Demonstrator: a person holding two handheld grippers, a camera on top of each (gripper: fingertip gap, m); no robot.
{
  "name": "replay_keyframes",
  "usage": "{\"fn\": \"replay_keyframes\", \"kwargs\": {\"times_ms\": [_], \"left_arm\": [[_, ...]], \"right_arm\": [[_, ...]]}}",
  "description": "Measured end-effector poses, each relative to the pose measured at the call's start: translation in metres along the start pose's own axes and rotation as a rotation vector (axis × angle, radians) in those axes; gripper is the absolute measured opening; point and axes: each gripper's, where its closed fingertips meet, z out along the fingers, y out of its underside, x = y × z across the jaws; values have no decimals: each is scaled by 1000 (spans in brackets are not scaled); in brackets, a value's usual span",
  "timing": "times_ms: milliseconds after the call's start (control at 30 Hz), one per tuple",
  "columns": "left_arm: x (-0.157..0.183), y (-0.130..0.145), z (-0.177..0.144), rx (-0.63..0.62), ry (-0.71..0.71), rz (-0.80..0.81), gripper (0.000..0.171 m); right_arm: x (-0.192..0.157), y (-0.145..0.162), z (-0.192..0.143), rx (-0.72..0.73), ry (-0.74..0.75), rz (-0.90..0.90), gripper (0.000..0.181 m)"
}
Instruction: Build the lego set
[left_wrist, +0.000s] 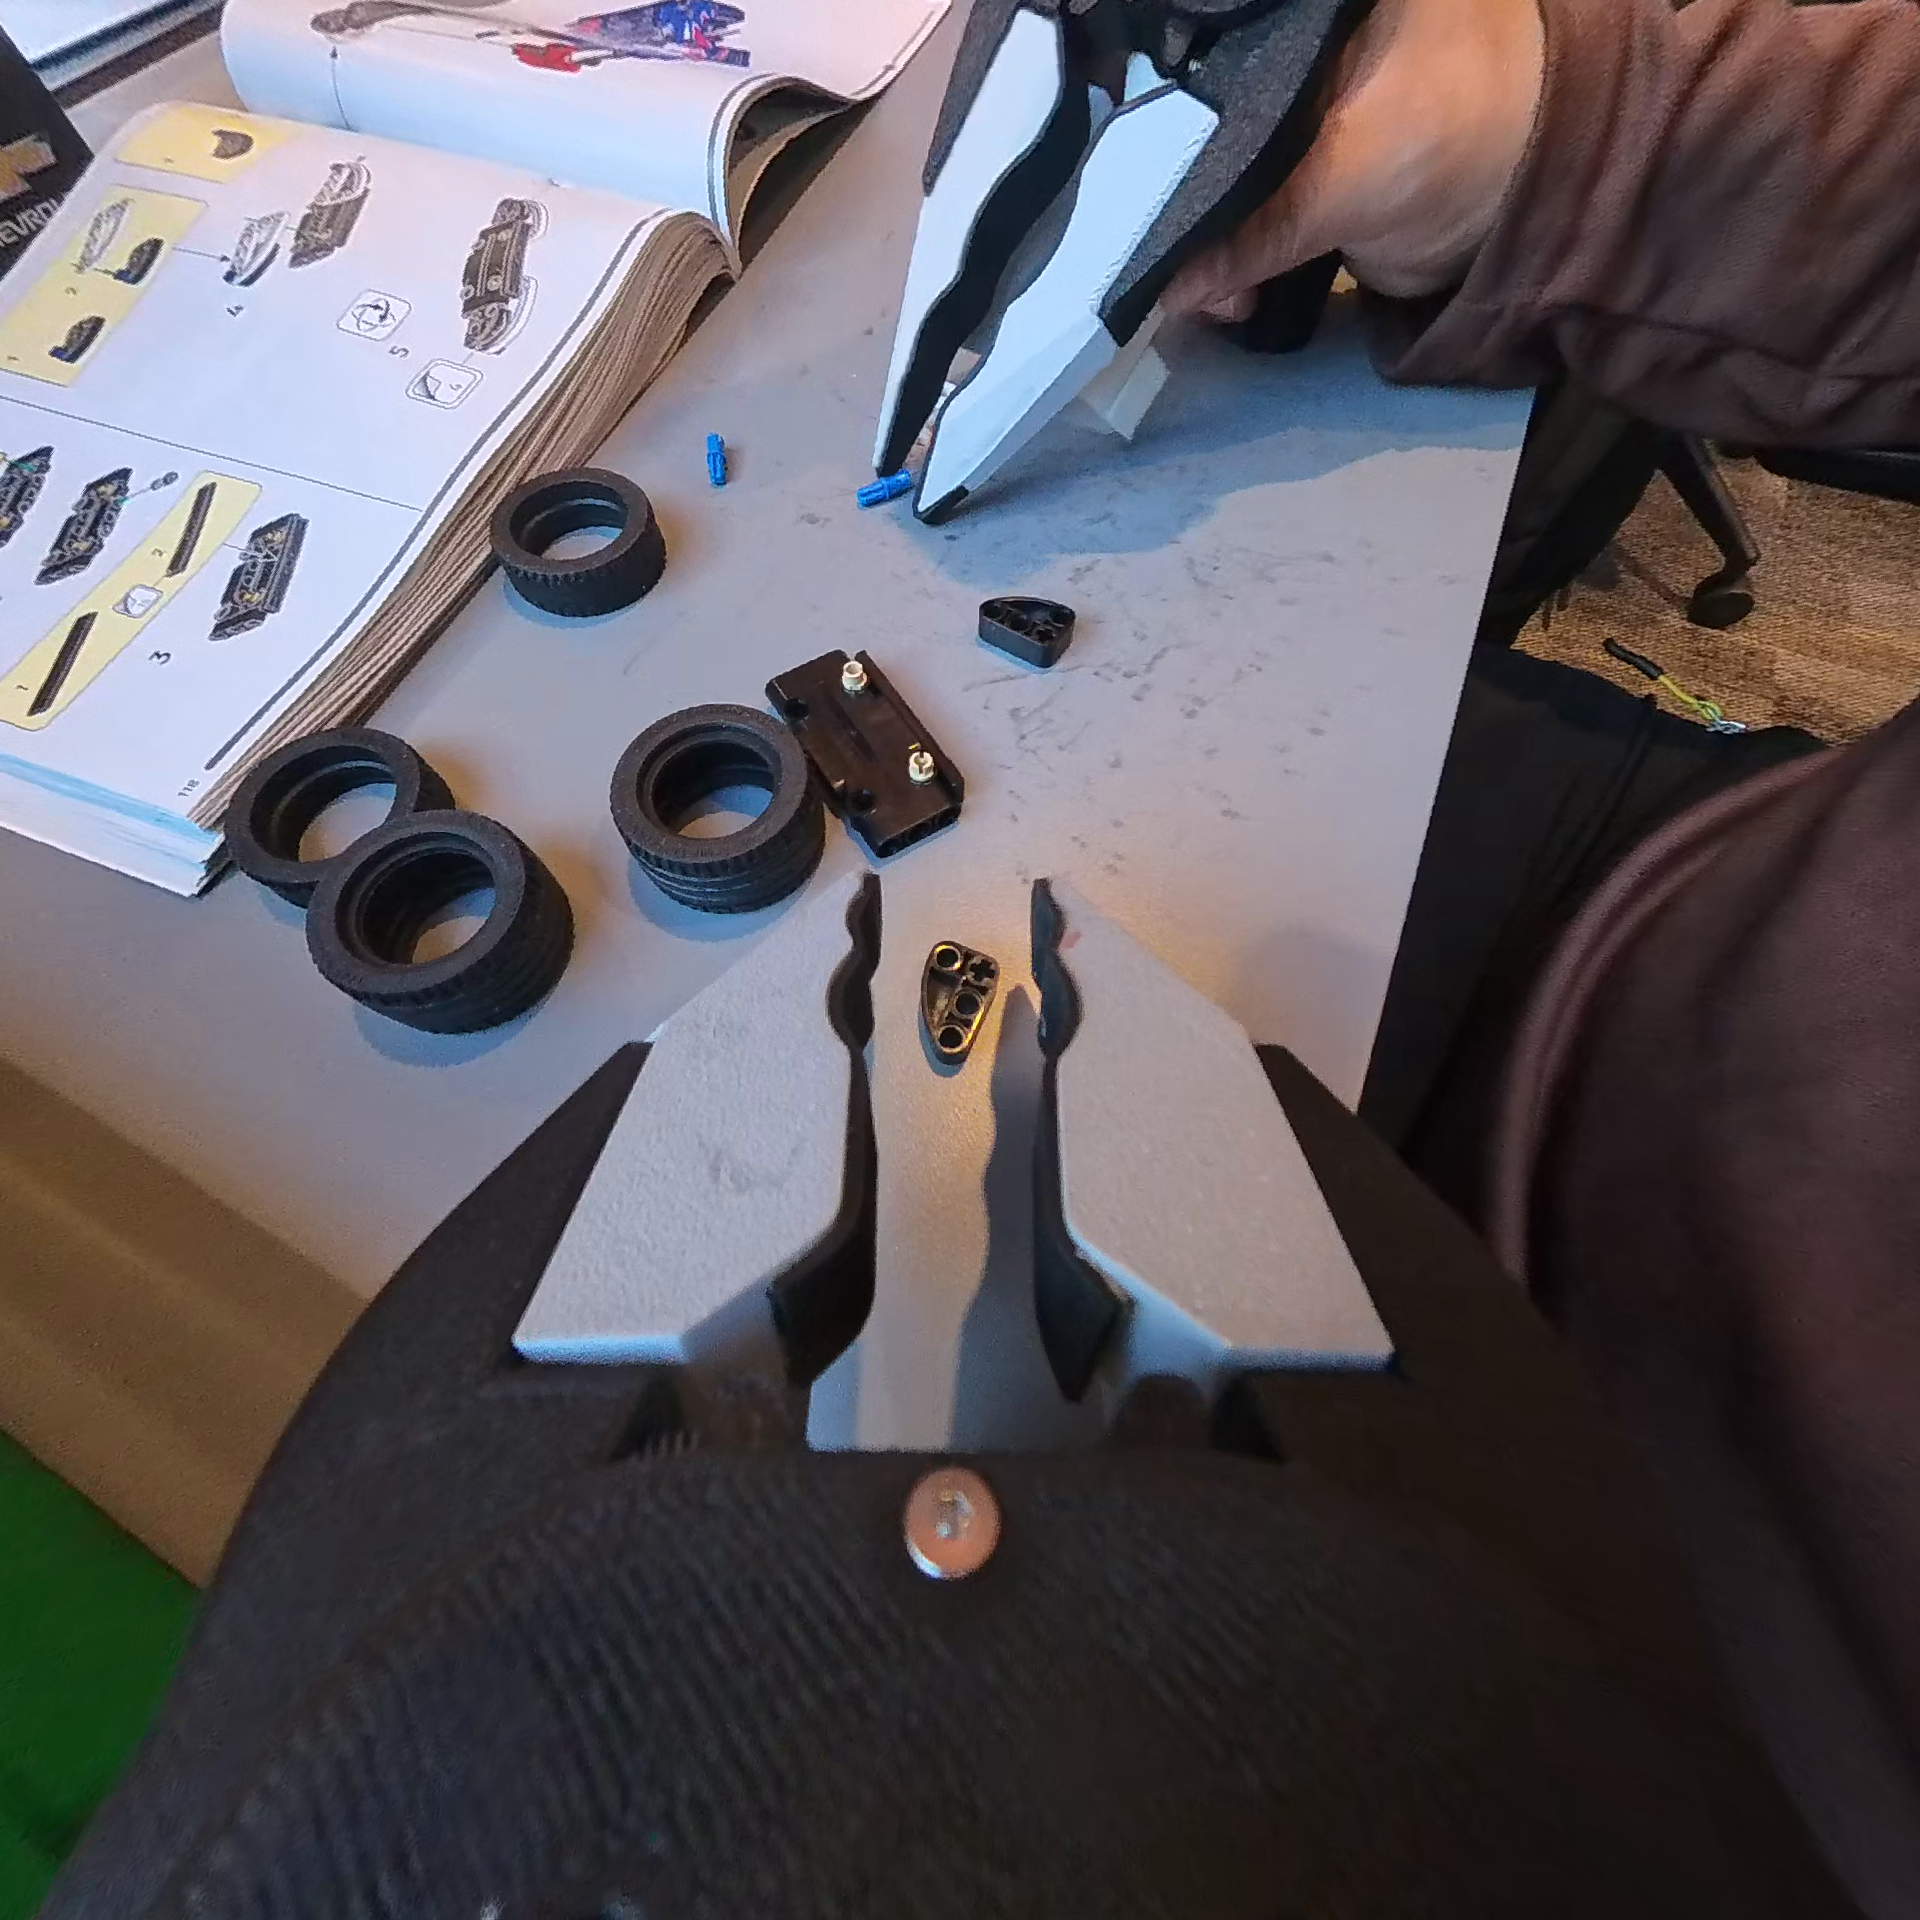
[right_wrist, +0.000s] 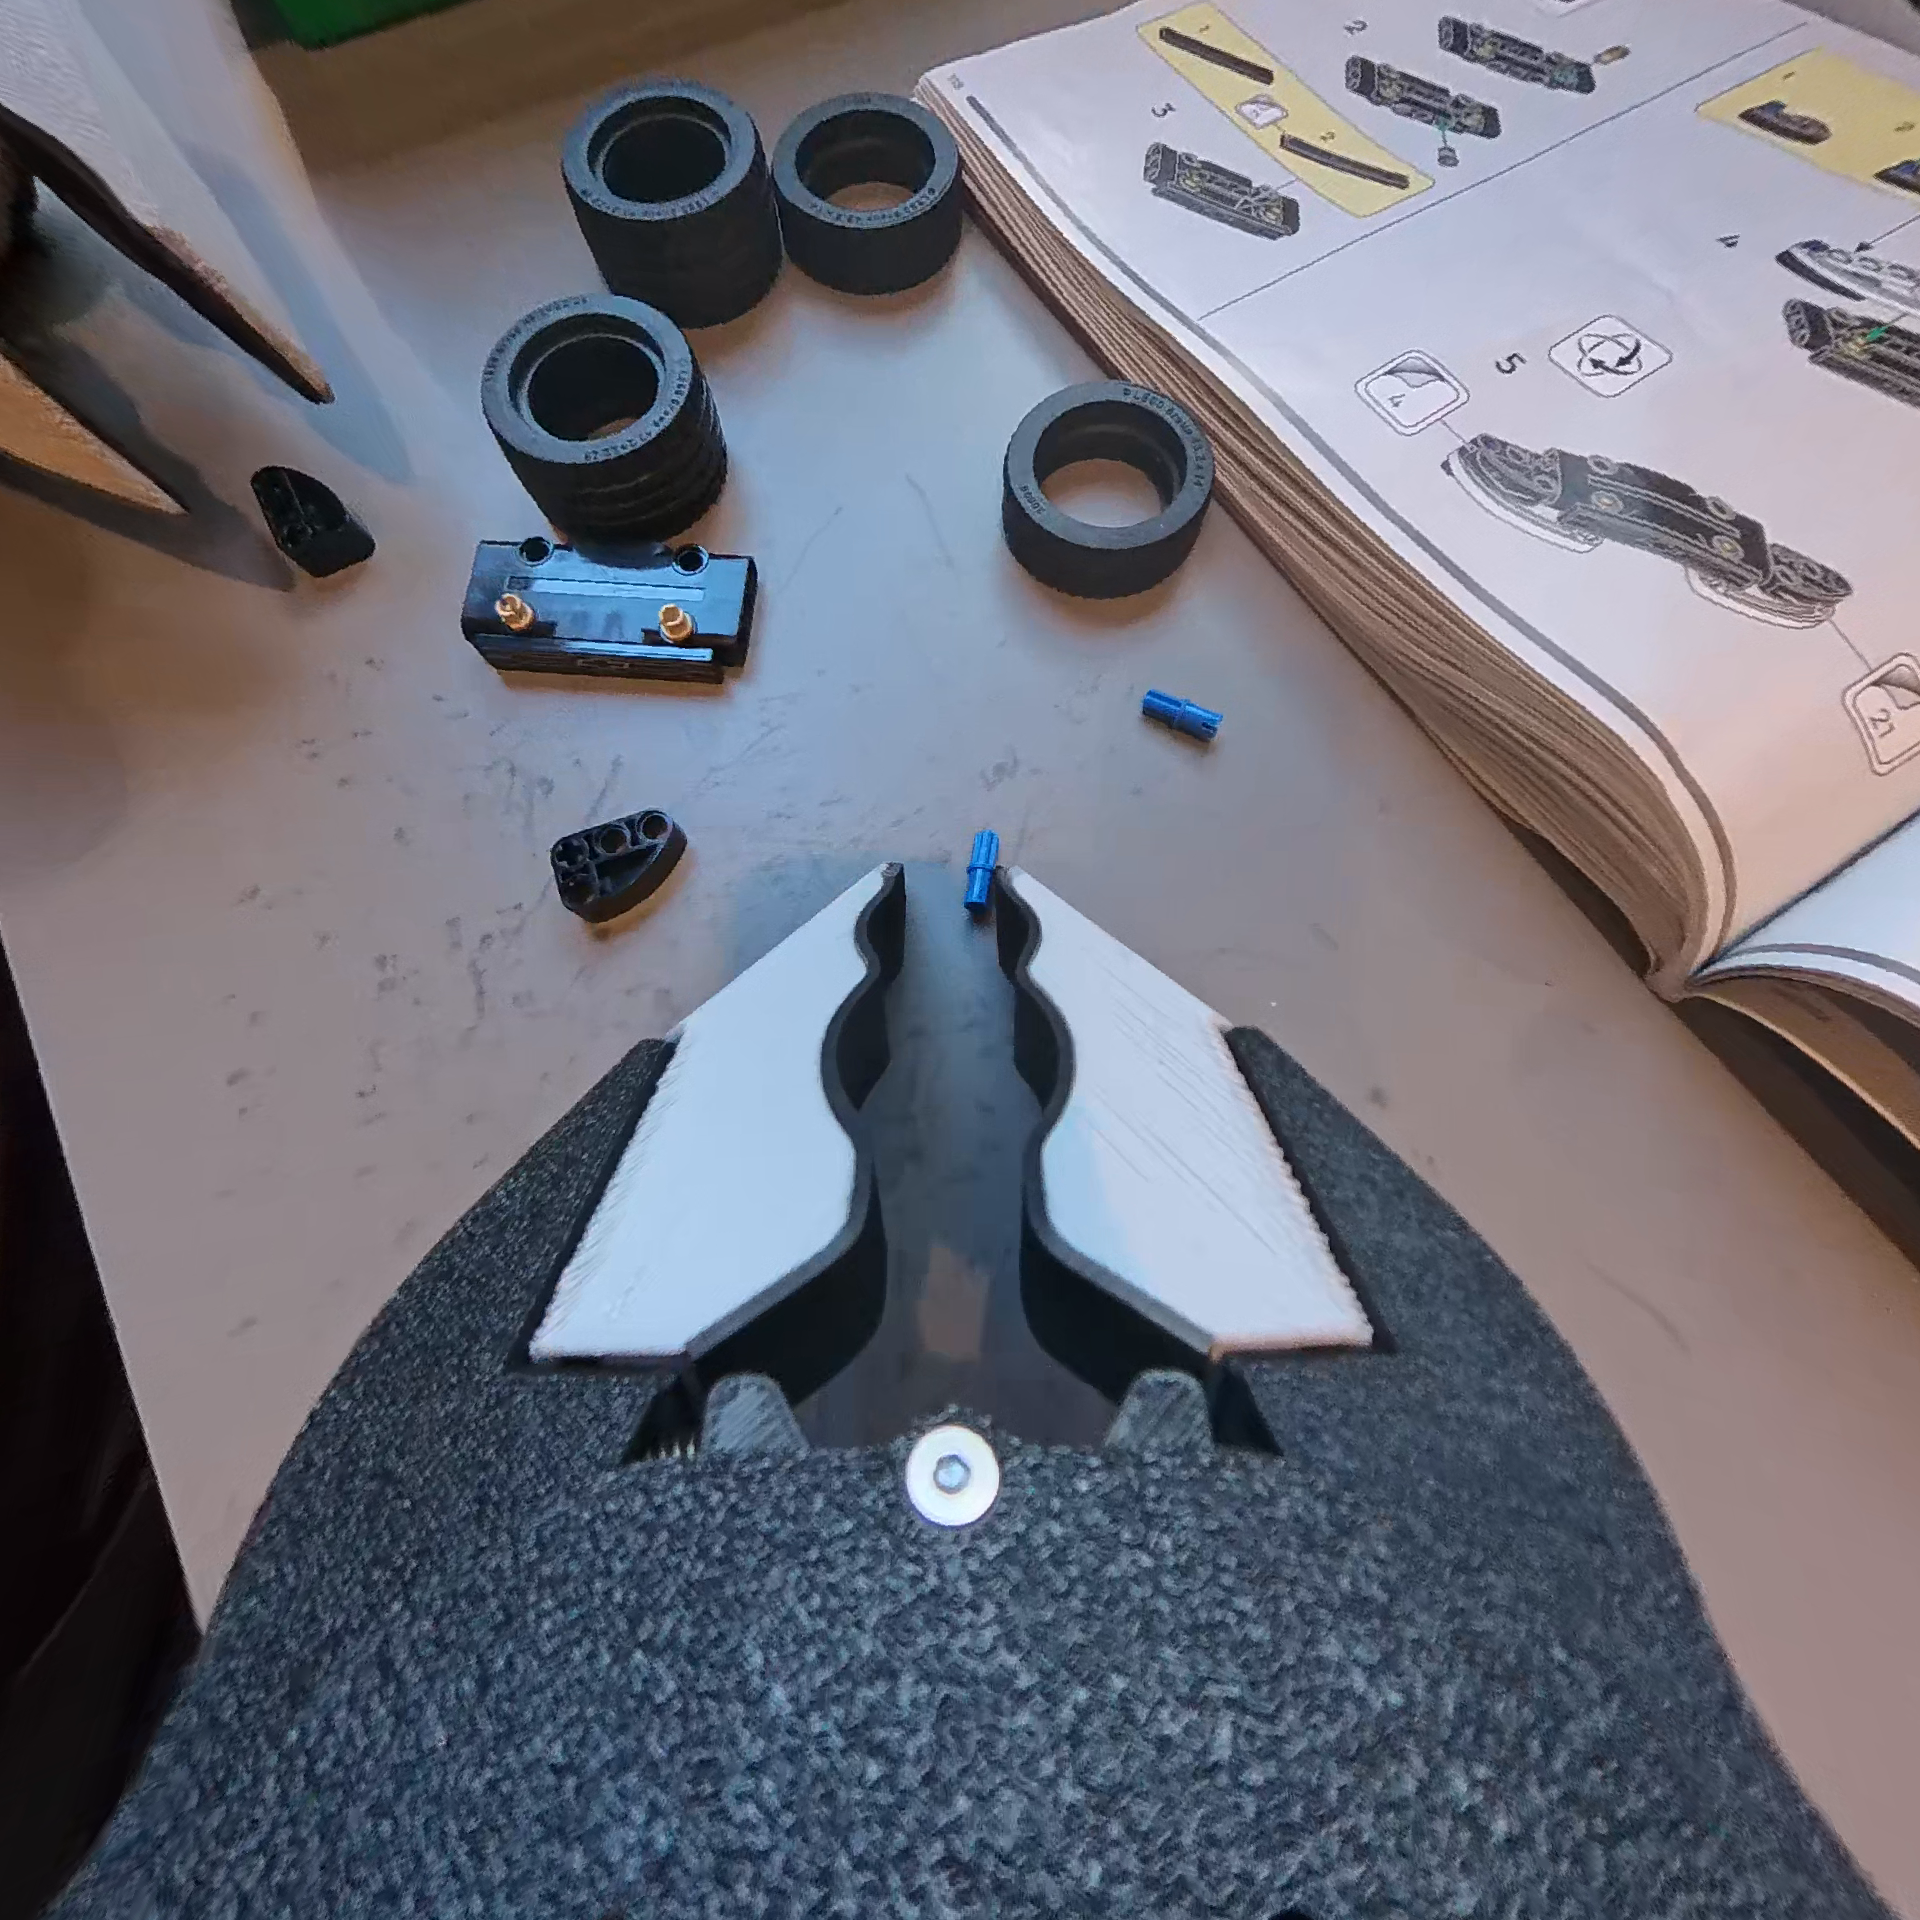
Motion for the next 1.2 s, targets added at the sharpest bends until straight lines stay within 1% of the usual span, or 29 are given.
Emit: {"fn": "replay_keyframes", "kwargs": {"times_ms": [100,400,533,667,967,1200], "left_arm": [[0,0,0,0,-2,-1,26],[0,3,3,-29,-13,12,27],[0,5,4,-44,-17,17,27],[0,6,5,-50,-19,23,27],[0,6,5,-51,-24,28,27],[0,7,6,-62,-21,28,27]], "right_arm": [[-1,1,1,-7,9,-16,12],[5,1,2,-10,26,29,10],[5,0,2,-7,15,46,4],[0,-4,-2,26,14,39,4],[-19,3,-13,39,-6,50,4],[-20,3,-15,47,-36,69,4]]}}
